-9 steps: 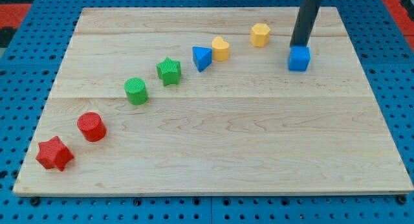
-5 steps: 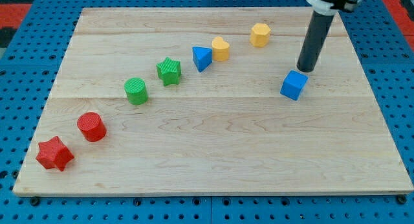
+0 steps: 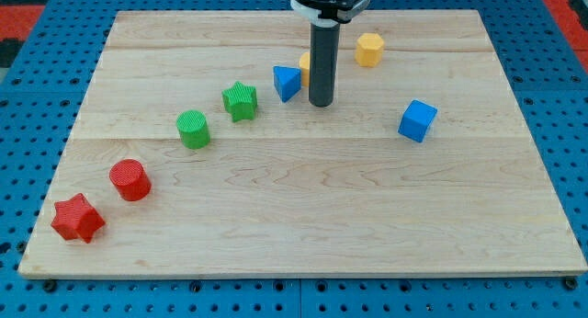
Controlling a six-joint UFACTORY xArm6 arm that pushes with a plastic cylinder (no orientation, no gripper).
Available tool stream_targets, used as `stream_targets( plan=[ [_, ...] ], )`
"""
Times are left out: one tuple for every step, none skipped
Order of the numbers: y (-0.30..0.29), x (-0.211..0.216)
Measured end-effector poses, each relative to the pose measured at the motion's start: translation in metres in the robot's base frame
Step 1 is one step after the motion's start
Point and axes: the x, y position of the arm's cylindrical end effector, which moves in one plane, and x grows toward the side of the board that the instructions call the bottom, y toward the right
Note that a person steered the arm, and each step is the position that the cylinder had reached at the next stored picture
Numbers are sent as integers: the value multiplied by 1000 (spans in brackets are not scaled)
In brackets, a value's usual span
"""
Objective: Push the red star below the blue triangle
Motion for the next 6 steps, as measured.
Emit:
stream_targets(
  plan=[
    [0,0],
    [-5,4],
    [-35,37],
    [-29,86],
    [-76,199],
    [-126,238]
  ],
)
